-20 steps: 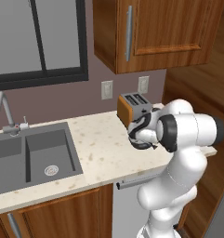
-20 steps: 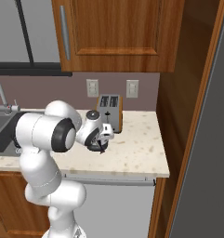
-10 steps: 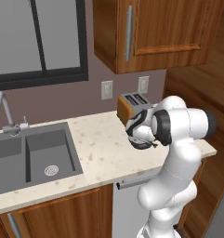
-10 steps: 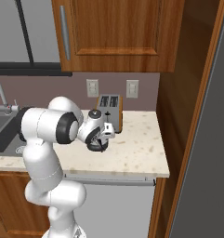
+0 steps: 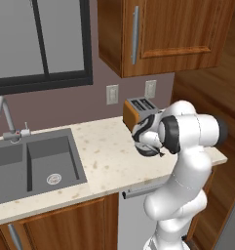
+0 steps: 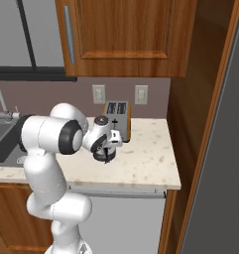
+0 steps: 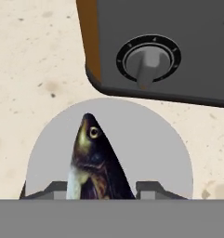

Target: Take the fish from the fridge and place it on the digital scale on the counter by the fridge. Wait a few seconds for a reading, then move it to the plate on the dining counter.

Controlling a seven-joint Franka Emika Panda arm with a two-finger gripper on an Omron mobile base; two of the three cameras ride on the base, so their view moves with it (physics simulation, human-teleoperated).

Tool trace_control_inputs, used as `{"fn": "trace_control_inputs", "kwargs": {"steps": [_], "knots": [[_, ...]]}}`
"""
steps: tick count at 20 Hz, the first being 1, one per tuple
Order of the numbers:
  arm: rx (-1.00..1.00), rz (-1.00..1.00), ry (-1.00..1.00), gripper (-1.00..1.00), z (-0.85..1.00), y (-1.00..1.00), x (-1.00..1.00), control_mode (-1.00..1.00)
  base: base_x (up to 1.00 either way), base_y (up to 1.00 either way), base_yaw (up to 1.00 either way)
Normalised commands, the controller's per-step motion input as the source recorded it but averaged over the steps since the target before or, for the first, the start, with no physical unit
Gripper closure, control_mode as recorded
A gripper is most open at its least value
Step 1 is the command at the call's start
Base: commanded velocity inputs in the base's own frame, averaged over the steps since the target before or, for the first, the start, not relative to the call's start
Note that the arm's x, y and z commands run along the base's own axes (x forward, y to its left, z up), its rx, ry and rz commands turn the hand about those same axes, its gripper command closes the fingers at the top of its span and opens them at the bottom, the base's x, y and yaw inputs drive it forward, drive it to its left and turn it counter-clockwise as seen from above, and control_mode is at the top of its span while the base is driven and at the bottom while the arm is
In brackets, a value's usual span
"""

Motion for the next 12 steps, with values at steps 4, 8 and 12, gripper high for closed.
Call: {"fn": "trace_control_inputs", "kwargs": {"steps": [4, 8, 12], "knots": [[0.00, -0.07, -0.10, 1.00, 0.00, 0.06, -0.54, -1.00, 0.00, 0.00, 0.00], [0.00, -0.14, -0.08, 1.00, 0.16, 0.15, -0.53, -1.00, 0.00, 0.00, 0.00], [0.03, -0.15, -0.09, 1.00, 0.78, 0.09, -0.64, -1.00, 0.00, 0.00, 0.00]]}}
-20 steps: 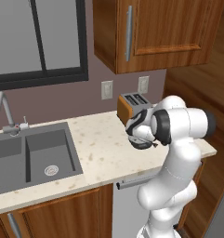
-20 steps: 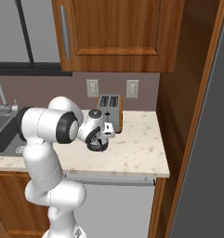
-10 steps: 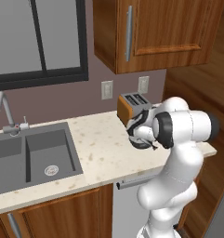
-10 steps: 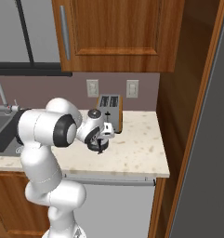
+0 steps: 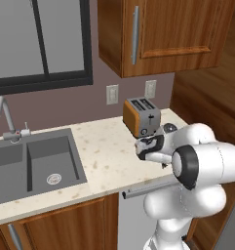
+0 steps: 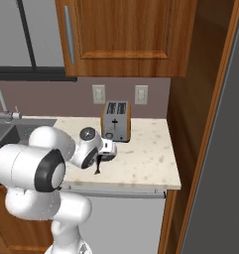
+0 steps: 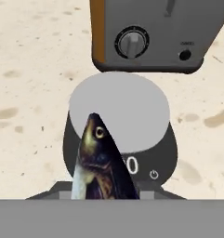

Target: Take the fish from the fridge and place it on the digital scale on the counter by the fridge. Wait a few seconds for a reading, then move it to the plate on the dining counter.

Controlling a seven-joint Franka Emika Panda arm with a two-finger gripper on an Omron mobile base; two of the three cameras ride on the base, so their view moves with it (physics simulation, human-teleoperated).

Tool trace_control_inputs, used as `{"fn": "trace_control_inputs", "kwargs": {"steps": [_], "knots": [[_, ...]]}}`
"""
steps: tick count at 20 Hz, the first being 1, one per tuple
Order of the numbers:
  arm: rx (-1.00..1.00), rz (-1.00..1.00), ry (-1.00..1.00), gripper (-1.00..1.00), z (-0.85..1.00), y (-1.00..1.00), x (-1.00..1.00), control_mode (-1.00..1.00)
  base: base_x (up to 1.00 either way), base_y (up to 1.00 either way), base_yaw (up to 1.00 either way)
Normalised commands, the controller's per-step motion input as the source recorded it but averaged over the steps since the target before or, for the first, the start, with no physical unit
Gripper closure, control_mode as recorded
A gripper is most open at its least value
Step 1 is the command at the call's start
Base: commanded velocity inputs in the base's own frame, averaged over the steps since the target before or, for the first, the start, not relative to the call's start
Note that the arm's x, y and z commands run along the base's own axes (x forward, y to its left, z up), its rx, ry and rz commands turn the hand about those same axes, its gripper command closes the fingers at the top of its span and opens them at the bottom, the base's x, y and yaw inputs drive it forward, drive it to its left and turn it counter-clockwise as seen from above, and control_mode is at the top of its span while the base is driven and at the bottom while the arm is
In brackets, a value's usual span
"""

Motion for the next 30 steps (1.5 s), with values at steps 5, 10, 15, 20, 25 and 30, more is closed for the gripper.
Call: {"fn": "trace_control_inputs", "kwargs": {"steps": [5, 10, 15, 20, 25, 30], "knots": [[0.14, -0.12, -0.10, 1.00, 1.00, 0.00, -0.78, -1.00, 0.00, 0.00, 0.00], [0.23, -0.10, 0.00, 1.00, 1.00, 0.00, -0.59, -1.00, 0.00, 0.00, 0.00], [0.24, -0.08, 0.04, 1.00, 1.00, 0.00, -0.43, -1.00, 0.00, 0.00, 0.00], [0.20, -0.13, 0.14, 1.00, 1.00, 0.00, -0.45, -1.00, 0.00, 0.00, 0.00], [0.12, -0.17, 0.28, 1.00, 1.00, 0.00, -0.29, -1.00, 0.00, 0.00, 0.00], [0.06, -0.17, 0.33, 1.00, 0.99, -0.02, -0.37, -1.00, 0.00, 0.00, 0.00]]}}
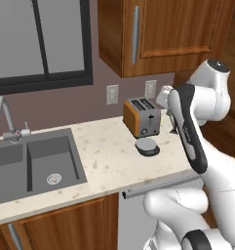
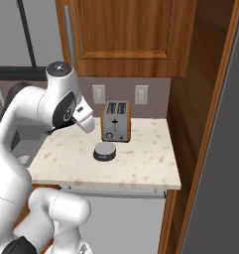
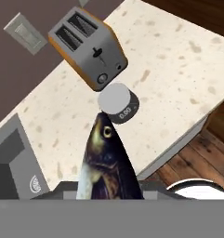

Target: Take the fish from the fridge and place it on the digital scale on the counter by the fridge. Wait a few seconds for a reading, then move it to the plate on the dining counter.

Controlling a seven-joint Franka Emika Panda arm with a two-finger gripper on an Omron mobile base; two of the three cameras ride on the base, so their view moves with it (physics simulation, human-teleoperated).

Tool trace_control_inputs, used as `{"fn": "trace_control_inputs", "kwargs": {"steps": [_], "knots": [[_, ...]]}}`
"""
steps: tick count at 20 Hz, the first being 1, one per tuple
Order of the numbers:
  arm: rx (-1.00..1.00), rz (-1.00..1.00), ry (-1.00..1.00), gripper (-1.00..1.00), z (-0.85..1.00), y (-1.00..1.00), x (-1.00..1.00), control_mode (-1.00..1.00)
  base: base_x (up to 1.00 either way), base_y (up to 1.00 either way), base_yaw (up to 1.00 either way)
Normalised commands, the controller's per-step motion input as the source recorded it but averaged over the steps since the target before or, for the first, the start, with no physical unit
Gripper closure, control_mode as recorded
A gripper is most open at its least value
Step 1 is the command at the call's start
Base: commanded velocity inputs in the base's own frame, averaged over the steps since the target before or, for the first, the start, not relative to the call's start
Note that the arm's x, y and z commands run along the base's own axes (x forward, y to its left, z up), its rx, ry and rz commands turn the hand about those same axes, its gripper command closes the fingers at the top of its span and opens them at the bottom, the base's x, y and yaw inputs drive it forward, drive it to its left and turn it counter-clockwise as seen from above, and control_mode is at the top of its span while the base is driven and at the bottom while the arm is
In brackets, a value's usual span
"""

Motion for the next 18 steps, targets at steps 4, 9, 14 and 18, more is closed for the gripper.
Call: {"fn": "trace_control_inputs", "kwargs": {"steps": [4, 9, 14, 18], "knots": [[0.01, -0.15, 0.25, 1.00, 0.62, -0.07, -0.58, -1.00, 0.00, 0.00, 0.00], [0.00, -0.13, 0.16, 1.00, 0.05, -0.01, -0.48, -1.00, 0.00, 0.00, 0.00], [0.00, -0.06, 0.02, 1.00, 0.00, 0.00, -0.34, 1.00, -0.37, 0.00, -0.04], [0.00, 0.00, 0.00, 1.00, 0.00, 0.00, 0.00, 1.00, -1.00, 0.04, -0.22]]}}
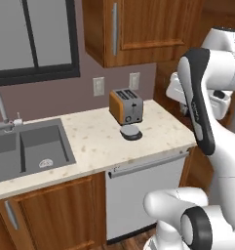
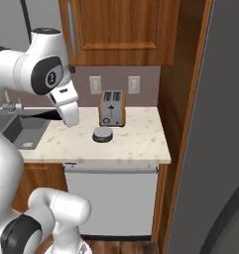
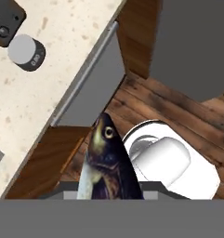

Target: Take the fish from the fridge and place it on the digital scale on the counter by the fridge. Wait a few seconds for a reading, then move it to the plate on the dining counter.

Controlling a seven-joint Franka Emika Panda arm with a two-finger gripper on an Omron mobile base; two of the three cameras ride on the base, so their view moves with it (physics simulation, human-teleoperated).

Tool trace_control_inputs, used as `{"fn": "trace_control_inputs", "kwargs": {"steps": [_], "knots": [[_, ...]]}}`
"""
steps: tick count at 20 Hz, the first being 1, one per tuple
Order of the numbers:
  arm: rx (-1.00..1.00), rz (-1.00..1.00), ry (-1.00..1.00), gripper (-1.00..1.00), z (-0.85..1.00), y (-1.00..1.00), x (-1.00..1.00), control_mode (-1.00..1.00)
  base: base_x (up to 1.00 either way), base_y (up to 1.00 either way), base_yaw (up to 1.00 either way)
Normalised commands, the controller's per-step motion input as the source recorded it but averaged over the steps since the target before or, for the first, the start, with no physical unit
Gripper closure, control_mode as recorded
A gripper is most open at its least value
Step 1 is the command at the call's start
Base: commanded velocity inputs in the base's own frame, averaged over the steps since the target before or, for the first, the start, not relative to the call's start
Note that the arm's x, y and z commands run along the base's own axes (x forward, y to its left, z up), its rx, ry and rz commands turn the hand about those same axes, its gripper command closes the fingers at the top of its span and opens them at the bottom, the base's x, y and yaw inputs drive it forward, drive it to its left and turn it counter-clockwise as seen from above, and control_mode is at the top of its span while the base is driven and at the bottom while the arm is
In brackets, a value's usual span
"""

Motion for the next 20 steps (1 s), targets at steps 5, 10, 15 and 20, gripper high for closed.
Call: {"fn": "trace_control_inputs", "kwargs": {"steps": [5, 10, 15, 20], "knots": [[0.00, 0.00, 0.00, 1.00, 0.00, 0.00, 0.00, 1.00, -1.00, 0.11, -0.54], [0.00, 0.00, 0.00, 1.00, 0.00, 0.00, 0.00, 1.00, -0.93, 0.08, -0.78], [0.00, 0.00, 0.00, 1.00, 0.00, 0.00, 0.00, 1.00, -0.80, 0.07, -0.82], [0.00, 0.00, 0.00, 1.00, 0.00, 0.00, 0.00, 1.00, -0.82, 0.07, -0.82]]}}
